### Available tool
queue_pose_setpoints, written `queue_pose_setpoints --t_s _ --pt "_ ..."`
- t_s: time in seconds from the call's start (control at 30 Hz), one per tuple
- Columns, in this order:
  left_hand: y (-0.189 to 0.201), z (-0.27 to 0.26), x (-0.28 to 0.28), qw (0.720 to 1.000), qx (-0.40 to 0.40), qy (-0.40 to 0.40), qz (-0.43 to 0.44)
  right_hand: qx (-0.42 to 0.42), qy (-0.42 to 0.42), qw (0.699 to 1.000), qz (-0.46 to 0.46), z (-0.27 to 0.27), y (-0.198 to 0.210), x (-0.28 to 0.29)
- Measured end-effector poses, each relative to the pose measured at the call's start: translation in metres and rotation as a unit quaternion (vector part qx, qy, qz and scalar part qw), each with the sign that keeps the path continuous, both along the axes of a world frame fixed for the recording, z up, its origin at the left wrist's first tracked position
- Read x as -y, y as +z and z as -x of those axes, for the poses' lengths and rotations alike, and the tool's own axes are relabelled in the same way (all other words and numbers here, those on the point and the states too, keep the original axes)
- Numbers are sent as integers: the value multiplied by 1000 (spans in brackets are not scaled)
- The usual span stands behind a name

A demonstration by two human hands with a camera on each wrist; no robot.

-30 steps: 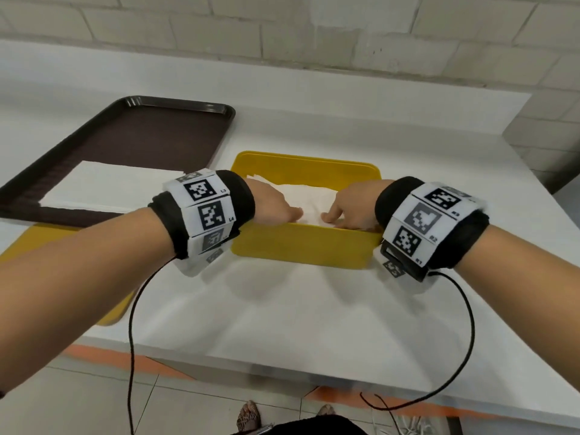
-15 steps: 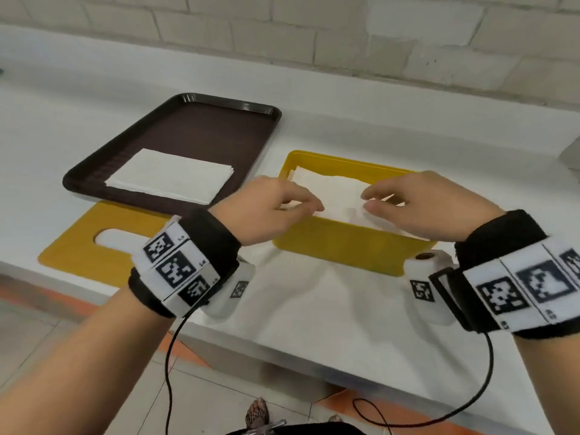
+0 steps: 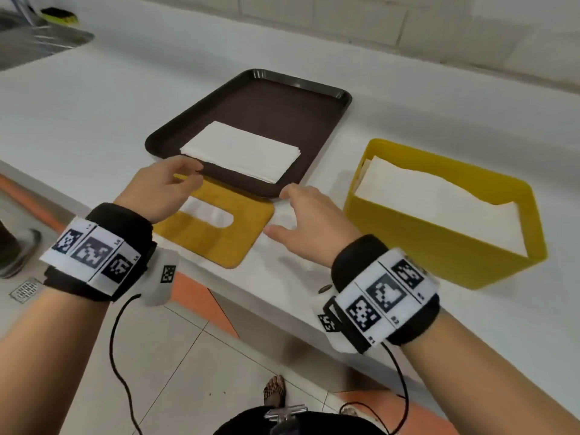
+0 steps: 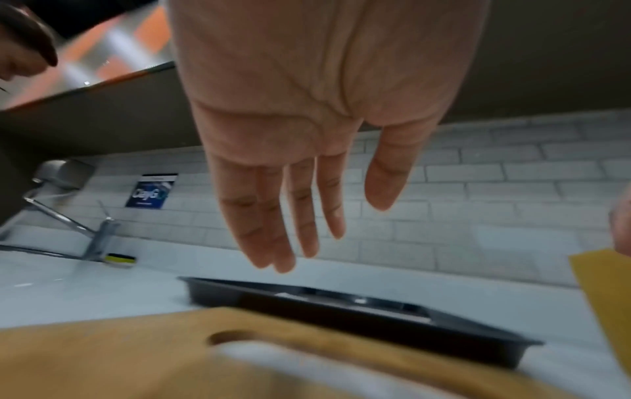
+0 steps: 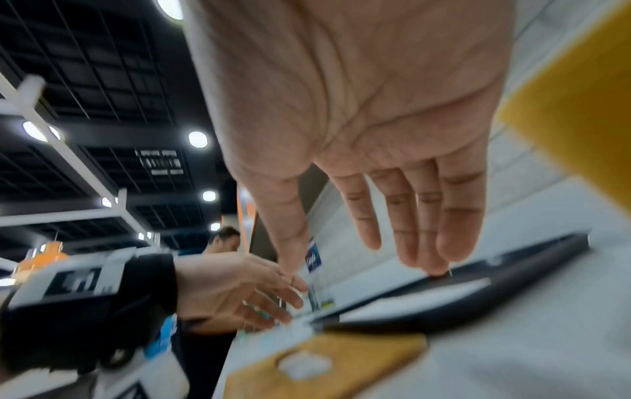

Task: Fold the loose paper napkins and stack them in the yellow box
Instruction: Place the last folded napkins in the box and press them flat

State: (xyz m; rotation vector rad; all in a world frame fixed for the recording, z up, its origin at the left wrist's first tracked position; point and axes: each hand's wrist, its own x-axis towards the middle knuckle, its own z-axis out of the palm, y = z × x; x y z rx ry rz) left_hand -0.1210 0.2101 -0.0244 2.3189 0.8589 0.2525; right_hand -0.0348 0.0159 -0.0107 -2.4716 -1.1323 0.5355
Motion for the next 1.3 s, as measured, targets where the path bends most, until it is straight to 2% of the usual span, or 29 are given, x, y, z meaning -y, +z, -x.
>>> queue_pose_setpoints --t_s 0.2,0.3,0.47,0.6,0.8,0.9,0.97,1.03,1.13,1.3 --pt "-32 1 -34 980 -179 86 -12 -47 37 991 116 3 -19 -42" --pt "-37 -2 -37 971 -219 90 -26 -46 50 984 165 7 -25 -55" --pt "-39 -6 -36 952 -271 104 -94 25 81 966 245 15 -31 -67" --pt "-38 -3 -36 953 -258 135 -77 55 103 955 273 20 -35 -62" --pt "-34 8 -23 964 -241 105 -44 23 96 964 248 20 -37 -52" --pt "-32 17 -11 969 -218 111 -27 31 93 967 234 18 -33 -46" --pt "-30 24 -4 973 -208 101 -18 61 121 967 214 18 -31 -39" --pt "-26 30 3 975 -202 86 -33 101 164 963 191 22 -28 -31" --pt "-9 36 15 980 -164 88 -70 110 199 962 148 29 -17 -18" --pt "46 39 28 986 -41 82 -137 117 179 975 51 34 24 6"
